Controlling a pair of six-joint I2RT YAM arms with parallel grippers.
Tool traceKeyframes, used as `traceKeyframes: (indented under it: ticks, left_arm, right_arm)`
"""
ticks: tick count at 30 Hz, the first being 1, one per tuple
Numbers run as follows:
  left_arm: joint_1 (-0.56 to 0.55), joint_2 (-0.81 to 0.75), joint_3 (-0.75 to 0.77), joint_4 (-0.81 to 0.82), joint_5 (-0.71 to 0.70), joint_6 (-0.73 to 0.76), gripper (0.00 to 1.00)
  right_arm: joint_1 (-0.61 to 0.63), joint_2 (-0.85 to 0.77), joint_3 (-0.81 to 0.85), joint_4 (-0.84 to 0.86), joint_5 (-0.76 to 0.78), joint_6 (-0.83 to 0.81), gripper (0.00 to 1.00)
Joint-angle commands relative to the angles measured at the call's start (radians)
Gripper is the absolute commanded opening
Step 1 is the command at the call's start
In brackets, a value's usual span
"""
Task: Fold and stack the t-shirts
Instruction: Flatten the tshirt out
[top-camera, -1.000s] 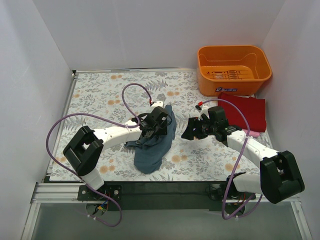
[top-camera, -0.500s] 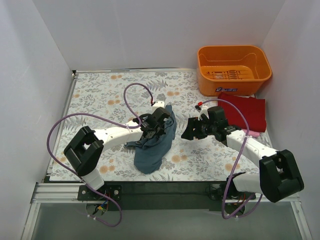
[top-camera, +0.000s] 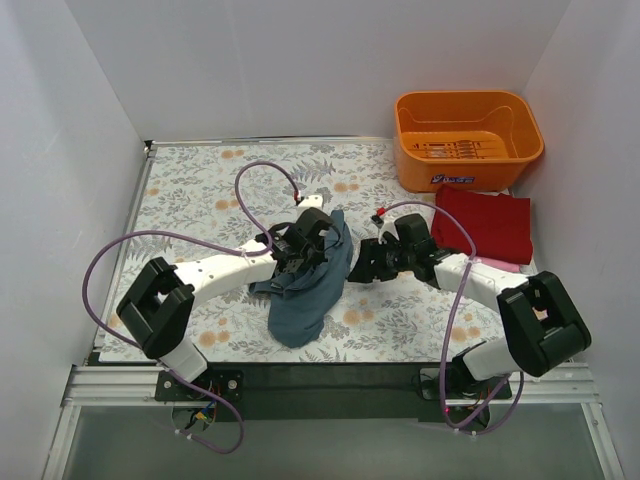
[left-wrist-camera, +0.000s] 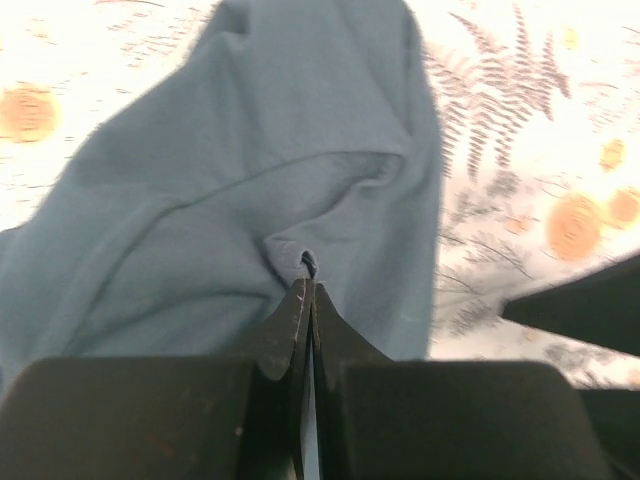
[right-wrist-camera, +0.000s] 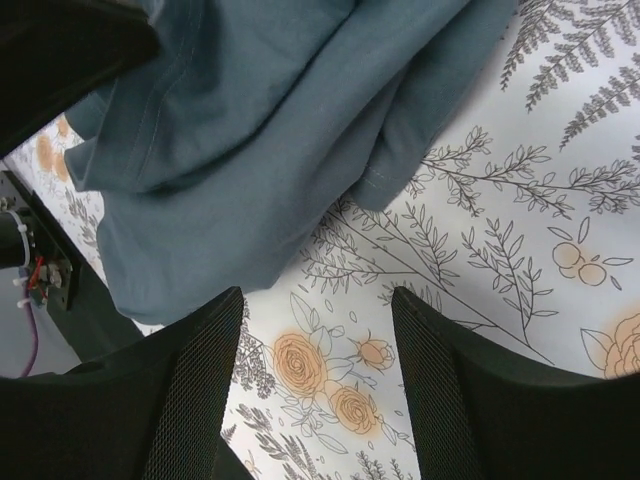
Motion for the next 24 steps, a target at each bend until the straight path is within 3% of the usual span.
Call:
traceKeyframes:
  ticks: [1, 6, 11, 12, 13, 20, 24]
  left_arm:
    - [-0.004, -0.015, 0.042, 0.046, 0.118, -0.009, 0.0]
    - [-0.07, 0.037, 0.114, 0.081, 0.183, -0.003, 0.0]
    - [-0.114, 0.036, 0.075, 0.095, 0.16, -0.009, 0.0]
    - [-0.116, 0.033, 0.056, 0.095, 0.151, -0.008, 0.04]
    - [-0.114, 0.025, 0.048, 0.095, 0.146, -0.006, 0.18]
    - [-0.12, -0.105, -0.04, 0.084, 0.077, -0.014, 0.68]
    - [-0.12, -0.148, -0.053, 0.009, 0.036, 0.0, 0.73]
  right_arm:
    - [0.008, -0.003, 0.052, 0.055, 0.051, 0.031, 0.57]
    - [0.007, -0.119, 0.023, -0.034, 0.35, -0.012, 0.58]
    - [0.001, -0.234, -0.042, -0.085, 0.51, -0.02, 0.59]
    - [0.001, -0.257, -0.053, -0.087, 0.536, -0.01, 0.6]
    - [0.001, -0.268, -0.065, -0.085, 0.544, -0.004, 0.6]
    - [0.001, -0.297, -0.067, -0.082, 0.538, -0.021, 0.6]
    - [0.002, -0.262, -0.05, -0.079, 0.434, -0.041, 0.6]
